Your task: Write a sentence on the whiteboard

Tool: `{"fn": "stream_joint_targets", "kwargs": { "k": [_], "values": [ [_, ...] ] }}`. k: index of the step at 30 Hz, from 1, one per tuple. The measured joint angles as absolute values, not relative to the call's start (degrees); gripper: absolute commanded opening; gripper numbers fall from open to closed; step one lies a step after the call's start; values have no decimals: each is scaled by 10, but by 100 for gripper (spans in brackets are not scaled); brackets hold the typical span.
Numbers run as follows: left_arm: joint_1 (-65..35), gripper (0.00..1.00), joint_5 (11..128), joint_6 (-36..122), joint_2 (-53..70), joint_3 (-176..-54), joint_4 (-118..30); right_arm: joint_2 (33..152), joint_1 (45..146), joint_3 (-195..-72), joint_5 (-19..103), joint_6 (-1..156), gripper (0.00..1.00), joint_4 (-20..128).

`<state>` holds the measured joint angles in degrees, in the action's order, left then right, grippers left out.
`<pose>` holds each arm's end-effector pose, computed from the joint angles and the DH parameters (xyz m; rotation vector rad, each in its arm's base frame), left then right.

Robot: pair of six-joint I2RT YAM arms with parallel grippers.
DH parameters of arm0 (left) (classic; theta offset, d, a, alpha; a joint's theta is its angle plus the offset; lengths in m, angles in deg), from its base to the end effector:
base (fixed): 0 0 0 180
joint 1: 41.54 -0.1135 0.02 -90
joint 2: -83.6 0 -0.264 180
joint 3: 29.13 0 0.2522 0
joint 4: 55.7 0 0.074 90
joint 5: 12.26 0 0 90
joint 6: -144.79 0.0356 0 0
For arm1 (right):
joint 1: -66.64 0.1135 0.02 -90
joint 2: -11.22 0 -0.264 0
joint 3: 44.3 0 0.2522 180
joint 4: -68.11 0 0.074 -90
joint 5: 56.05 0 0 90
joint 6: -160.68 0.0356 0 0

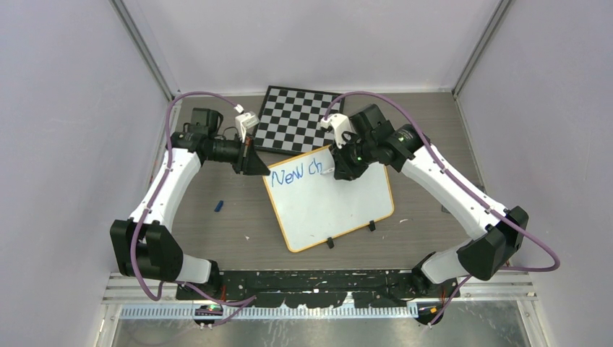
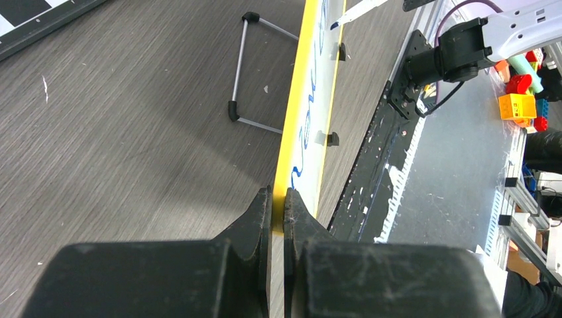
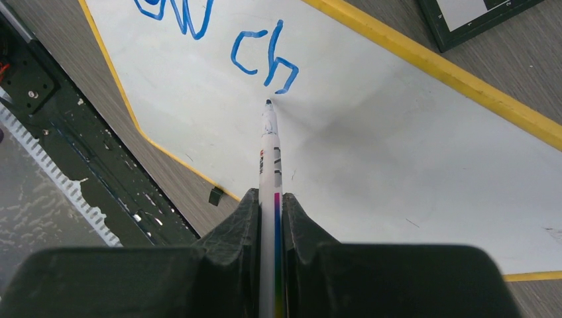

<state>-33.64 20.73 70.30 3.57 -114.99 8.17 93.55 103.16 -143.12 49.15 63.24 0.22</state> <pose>0.2679 -0.0673 0.3199 0.8078 2.1555 -1.1893 0.2309 0.1826 0.3620 -1.0445 2.2755 0.5429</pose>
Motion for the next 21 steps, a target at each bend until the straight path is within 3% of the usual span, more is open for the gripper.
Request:
{"fn": "stream_joint_targets", "kwargs": {
  "k": [21],
  "values": [
    [-334, 0, 207, 703, 36, -1152, 84, 933, 1015, -1448, 470, 634, 0, 2]
  ]
}}
